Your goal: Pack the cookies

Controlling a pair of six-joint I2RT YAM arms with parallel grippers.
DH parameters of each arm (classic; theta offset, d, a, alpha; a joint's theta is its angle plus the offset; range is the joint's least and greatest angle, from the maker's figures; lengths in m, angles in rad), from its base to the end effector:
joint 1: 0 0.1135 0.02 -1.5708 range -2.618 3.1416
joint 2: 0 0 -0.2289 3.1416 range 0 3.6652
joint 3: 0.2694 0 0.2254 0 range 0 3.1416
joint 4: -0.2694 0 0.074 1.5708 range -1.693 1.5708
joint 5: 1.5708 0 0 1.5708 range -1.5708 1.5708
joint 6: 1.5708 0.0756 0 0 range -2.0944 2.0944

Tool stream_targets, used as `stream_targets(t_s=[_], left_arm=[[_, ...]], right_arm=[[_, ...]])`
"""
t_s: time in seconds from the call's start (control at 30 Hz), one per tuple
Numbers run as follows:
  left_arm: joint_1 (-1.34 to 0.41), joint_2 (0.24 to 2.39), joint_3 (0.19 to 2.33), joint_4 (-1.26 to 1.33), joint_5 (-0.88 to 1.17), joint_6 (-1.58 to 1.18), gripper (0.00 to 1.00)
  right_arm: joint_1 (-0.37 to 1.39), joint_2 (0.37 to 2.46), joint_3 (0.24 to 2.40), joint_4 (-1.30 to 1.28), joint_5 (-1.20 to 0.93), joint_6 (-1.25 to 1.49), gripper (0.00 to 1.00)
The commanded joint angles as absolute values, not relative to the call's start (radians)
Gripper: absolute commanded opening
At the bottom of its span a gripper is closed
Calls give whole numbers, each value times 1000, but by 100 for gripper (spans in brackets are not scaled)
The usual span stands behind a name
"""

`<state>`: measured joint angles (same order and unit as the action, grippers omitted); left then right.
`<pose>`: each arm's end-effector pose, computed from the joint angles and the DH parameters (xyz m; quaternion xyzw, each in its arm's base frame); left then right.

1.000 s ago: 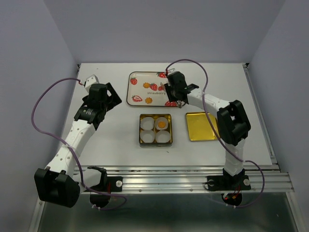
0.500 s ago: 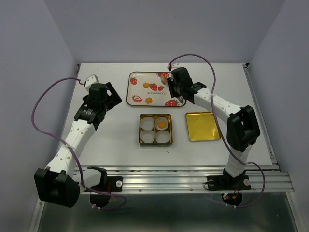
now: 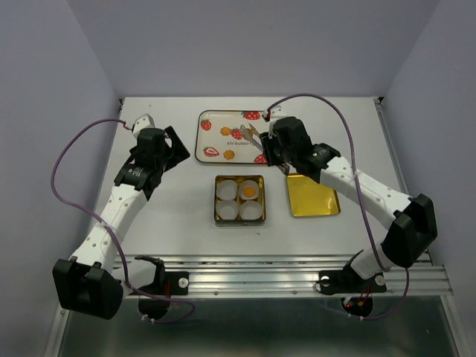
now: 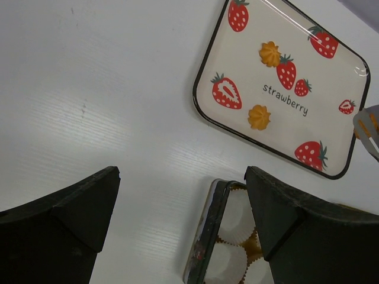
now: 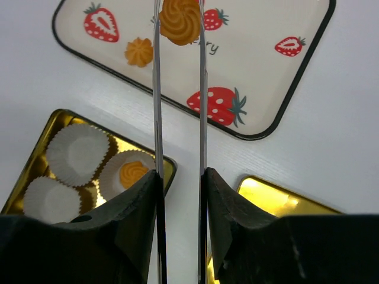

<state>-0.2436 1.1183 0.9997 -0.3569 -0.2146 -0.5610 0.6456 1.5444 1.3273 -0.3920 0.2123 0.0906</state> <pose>0.2700 -0.0505 0.2855 -0.1892 0.8294 -0.1186 0.5122 0.2974 0.2041 0.2695 -0.1944 0.8613 0.0779 0.4629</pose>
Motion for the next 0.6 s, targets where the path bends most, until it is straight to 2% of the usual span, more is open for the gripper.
stream_targets(t_s=[0.0,0.23,0.57], left_arm=[[-253,1095,1020,-327,-189,-549,99],[-259,1075,1014,-328,-181,-554,99],[-261,1052,1014,-337,-193,-554,99]], right_arm=[[736,1460,1290,-428,222,127,39],[860,1379,1227,-466,175,160,39],[923,1333,1170,-499,94,170,40]])
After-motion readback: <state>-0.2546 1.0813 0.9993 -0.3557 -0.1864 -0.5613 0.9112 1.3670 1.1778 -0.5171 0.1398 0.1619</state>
